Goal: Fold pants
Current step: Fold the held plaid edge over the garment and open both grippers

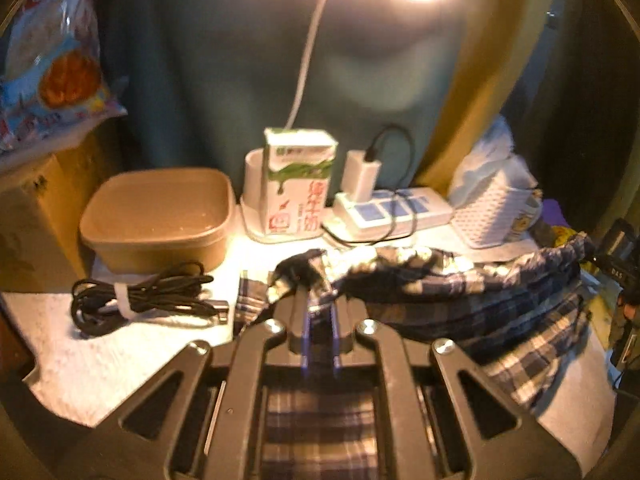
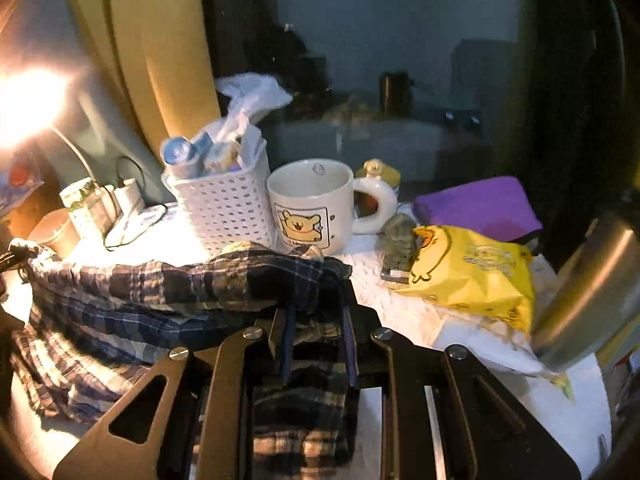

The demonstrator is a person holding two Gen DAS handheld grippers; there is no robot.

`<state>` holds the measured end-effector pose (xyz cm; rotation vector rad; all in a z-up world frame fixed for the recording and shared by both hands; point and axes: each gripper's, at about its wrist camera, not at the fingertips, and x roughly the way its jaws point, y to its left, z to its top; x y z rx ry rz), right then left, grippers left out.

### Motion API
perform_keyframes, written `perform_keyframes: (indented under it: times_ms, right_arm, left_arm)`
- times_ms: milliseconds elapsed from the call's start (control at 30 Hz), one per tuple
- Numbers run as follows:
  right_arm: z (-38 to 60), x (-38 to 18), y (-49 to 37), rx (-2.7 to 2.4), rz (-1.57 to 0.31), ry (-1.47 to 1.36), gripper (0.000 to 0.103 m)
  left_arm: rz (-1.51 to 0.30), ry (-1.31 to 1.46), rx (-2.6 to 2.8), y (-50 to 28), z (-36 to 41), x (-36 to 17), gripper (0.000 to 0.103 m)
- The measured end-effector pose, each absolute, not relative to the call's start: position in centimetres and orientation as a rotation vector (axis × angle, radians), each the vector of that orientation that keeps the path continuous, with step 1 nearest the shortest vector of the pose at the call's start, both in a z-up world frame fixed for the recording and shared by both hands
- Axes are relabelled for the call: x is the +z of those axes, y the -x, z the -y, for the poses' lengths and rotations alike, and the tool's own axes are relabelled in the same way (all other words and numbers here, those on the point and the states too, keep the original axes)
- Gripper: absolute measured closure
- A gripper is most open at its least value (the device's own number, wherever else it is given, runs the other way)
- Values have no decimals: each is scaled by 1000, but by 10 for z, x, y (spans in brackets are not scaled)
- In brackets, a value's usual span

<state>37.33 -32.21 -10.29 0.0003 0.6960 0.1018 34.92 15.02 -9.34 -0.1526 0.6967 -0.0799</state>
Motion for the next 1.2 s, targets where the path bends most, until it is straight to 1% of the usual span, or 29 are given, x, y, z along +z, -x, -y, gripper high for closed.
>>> perform_keyframes:
  times_ms: [133, 233, 300, 333, 400, 500, 667, 733, 767, 800, 833, 867, 900, 1033, 1100, 1200]
  right_arm:
    - [317, -117, -392, 79, -727, 3, 76]
    - [313, -126, -403, 75, -740, 18, 70]
    - [313, -130, -408, 72, -747, 23, 58]
    - [313, -131, -410, 69, -751, 22, 55]
    - [315, -132, -411, 57, -753, 16, 47]
    - [319, -127, -408, 39, -742, 11, 45]
    - [324, -108, -387, 30, -707, -9, 45]
    - [325, -103, -375, 38, -705, -12, 44]
    - [326, -102, -367, 42, -708, -13, 43]
    - [327, -101, -358, 50, -716, -17, 40]
    - [327, -102, -351, 57, -722, -19, 37]
    - [328, -103, -344, 60, -726, -22, 32]
    - [328, -105, -335, 61, -733, -24, 29]
    - [325, -118, -309, 70, -778, -22, 26]
    - [323, -125, -298, 75, -796, -29, 19]
    - [321, -135, -283, 93, -817, -55, 17]
  left_arm:
    - [-743, 144, -23, -371, -156, -113, 94]
    - [-780, 120, 29, -383, -156, -125, 92]
    - [-802, 100, 47, -387, -155, -132, 91]
    - [-807, 97, 55, -388, -156, -134, 91]
    - [-806, 109, 60, -388, -159, -135, 86]
    - [-778, 121, 101, -386, -169, -128, 85]
    - [-723, 169, 131, -366, -188, -103, 81]
    - [-703, 168, 107, -347, -186, -94, 75]
    - [-699, 169, 92, -335, -184, -92, 63]
    - [-700, 172, 80, -328, -181, -91, 48]
    - [-701, 179, 58, -314, -175, -93, 39]
    - [-705, 183, 33, -302, -168, -96, 24]
    - [-713, 182, 13, -293, -162, -99, 17]
    - [-799, 153, -77, -255, -124, -121, 17]
    - [-818, 116, -104, -239, -104, -129, 17]
    - [-850, 61, -130, -221, -78, -140, 17]
